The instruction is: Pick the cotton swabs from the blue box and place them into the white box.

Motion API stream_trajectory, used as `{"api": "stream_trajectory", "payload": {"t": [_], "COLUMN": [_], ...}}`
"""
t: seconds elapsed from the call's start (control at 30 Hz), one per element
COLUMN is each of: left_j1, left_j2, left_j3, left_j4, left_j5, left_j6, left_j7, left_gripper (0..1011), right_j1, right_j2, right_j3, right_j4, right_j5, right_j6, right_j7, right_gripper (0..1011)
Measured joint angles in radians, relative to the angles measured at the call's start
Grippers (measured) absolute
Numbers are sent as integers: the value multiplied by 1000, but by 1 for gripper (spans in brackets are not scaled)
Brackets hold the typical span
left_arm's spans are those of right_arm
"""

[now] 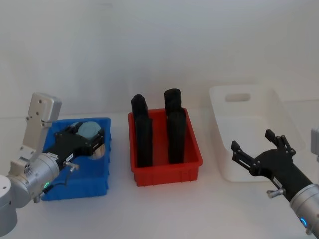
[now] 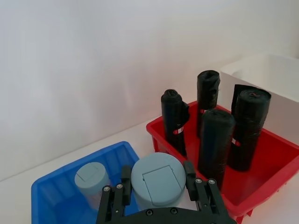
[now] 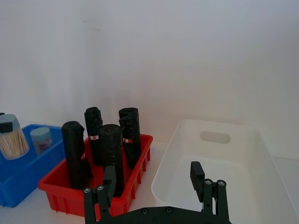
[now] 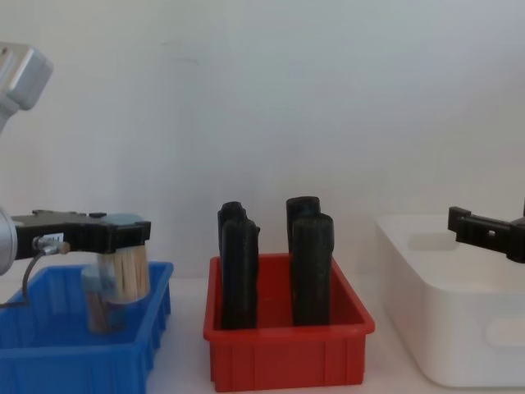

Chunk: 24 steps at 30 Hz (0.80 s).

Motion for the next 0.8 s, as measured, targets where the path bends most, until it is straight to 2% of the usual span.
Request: {"api": "stream_trajectory", "payload": {"t": [0.3, 0.8], "left_j1": [-11, -46], "left_j2": [5, 0], "left_j3": [-1, 14], "left_j4": [-16, -19], "left_j5": [-3, -4], "left_j6": [-2, -25], "left_j7": [-88, -290], "left_gripper": [670, 670], "right_j1": [0, 0], "right_j2": [0, 0], "right_j3": [0, 0], "right_j4": [0, 0], "right_j5": [0, 0], "right_j6": [0, 0], "right_j7": [0, 0], "right_gripper": [1002, 1002]}}
